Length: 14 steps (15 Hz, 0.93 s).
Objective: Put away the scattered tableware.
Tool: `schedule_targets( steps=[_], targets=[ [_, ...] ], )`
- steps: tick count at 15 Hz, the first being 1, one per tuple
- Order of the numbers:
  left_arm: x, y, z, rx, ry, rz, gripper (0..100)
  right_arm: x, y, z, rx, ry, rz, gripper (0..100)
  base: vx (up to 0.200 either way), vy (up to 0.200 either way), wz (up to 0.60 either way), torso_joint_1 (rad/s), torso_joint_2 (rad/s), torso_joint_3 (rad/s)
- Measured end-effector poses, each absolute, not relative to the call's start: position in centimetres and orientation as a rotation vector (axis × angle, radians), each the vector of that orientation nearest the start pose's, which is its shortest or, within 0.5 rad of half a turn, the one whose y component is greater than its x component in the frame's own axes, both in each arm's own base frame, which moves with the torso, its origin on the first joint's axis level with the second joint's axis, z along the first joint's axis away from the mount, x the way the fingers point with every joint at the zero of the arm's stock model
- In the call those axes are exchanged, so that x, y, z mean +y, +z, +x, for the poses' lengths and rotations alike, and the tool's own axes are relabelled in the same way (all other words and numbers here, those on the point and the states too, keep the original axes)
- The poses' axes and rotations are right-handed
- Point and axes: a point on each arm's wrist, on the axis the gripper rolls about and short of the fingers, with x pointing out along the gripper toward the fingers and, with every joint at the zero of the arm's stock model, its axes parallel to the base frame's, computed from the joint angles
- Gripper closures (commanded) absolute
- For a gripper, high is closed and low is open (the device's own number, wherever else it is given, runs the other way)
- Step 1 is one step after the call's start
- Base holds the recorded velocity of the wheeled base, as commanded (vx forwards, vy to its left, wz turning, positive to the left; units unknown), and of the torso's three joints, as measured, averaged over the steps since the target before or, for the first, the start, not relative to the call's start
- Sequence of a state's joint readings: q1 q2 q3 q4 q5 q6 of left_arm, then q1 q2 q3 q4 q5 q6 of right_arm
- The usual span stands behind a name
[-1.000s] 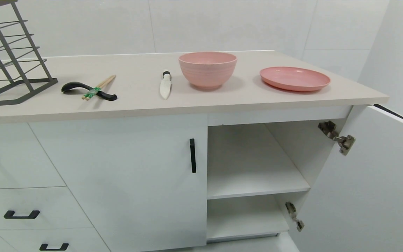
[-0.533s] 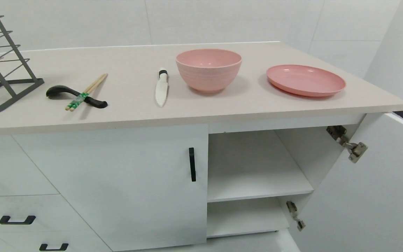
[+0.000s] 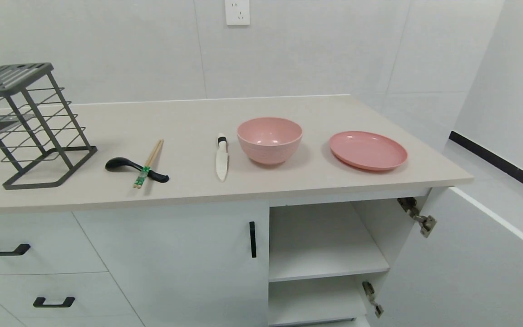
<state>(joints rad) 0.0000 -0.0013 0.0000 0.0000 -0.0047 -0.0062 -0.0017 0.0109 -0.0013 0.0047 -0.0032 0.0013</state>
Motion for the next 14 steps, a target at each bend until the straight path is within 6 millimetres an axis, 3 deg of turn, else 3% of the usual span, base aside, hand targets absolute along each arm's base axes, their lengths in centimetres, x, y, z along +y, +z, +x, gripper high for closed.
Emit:
schedule_targets(
  steps=[2,6,14],
  targets=[
    [-0.01,7.55,-2.29,-0.001,-0.004,-0.006,0,0.00,7.58,-2.21,0.013,-0.005,0.002,0,0.000,0.000,0.00,0.144,-0.50,-0.222],
    [-0.01,7.55,-2.29,-0.001,-0.006,-0.006,0,0.00,7.58,-2.21,0.013,-0.004,0.002,0,0.000,0.000,0.00,0.396,-0.49,-0.232],
    [-0.01,7.54,-2.29,-0.001,-0.006,-0.006,0,0.00,7.57,-2.21,0.014,-0.004,0.002,0,0.000,0.000,0.00,0.288,-0.53,-0.251]
  ],
)
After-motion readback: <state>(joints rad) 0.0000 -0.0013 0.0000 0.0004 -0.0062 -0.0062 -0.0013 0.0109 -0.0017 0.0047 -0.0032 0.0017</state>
